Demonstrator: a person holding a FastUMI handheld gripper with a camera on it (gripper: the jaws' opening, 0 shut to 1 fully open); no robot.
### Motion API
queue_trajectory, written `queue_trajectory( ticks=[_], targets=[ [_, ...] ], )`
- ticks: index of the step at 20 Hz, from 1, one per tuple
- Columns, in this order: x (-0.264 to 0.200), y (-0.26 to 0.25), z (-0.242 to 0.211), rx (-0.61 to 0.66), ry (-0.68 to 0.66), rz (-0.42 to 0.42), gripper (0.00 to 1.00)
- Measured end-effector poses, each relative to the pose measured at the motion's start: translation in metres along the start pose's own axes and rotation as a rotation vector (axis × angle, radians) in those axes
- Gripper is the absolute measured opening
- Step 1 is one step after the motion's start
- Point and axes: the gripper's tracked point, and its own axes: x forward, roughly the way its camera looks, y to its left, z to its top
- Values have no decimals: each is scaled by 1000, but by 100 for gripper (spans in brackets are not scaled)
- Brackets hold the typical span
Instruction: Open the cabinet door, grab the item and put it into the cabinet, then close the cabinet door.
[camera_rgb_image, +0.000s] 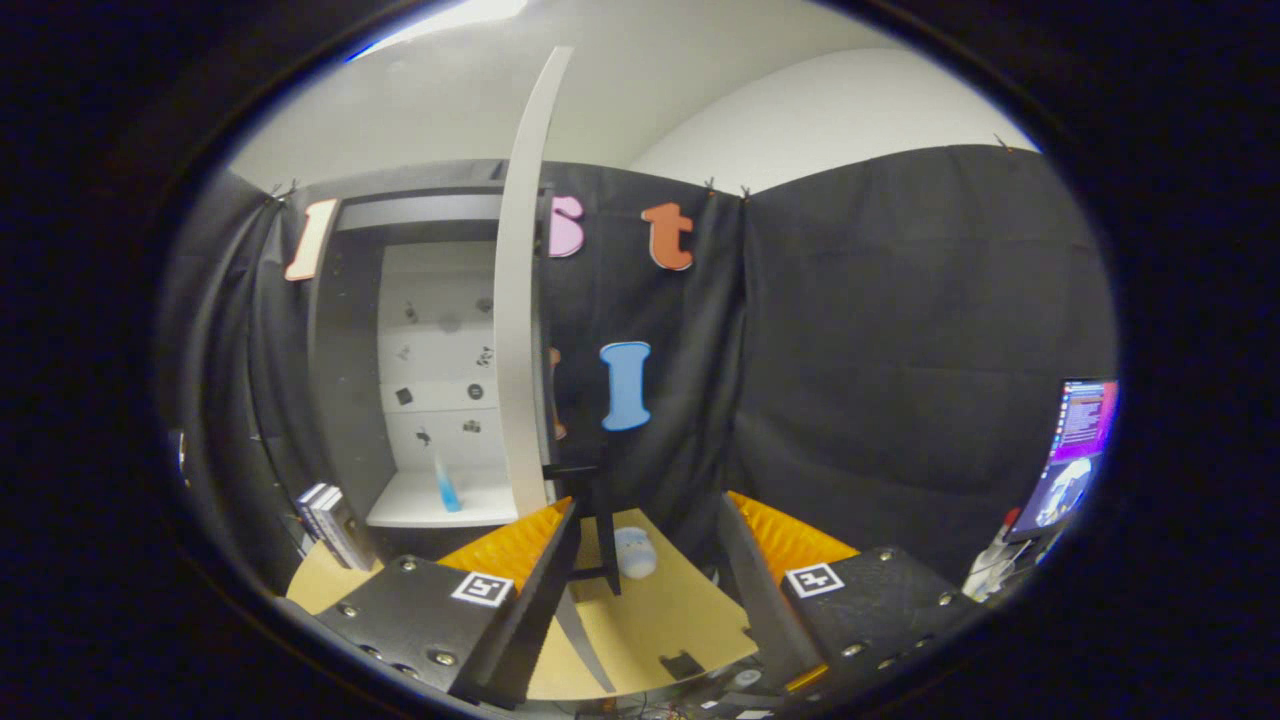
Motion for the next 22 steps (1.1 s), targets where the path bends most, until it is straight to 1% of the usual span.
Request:
queue_trajectory(
  ticks=[2,6,10,11,13,16,19,20,22],
  targets=[
    [0,28,-2,10,8,91,84],
    [-6,71,-5,20,17,238,84],
    [-5,119,-14,91,59,402,84],
    [4,140,-19,106,69,435,84],
    [26,168,-29,117,85,493,85],
    [43,201,-35,105,93,576,86],
    [57,220,-37,73,95,609,86],
    [60,229,-37,72,95,636,90],
    [69,247,-38,60,84,662,91]
  ],
)
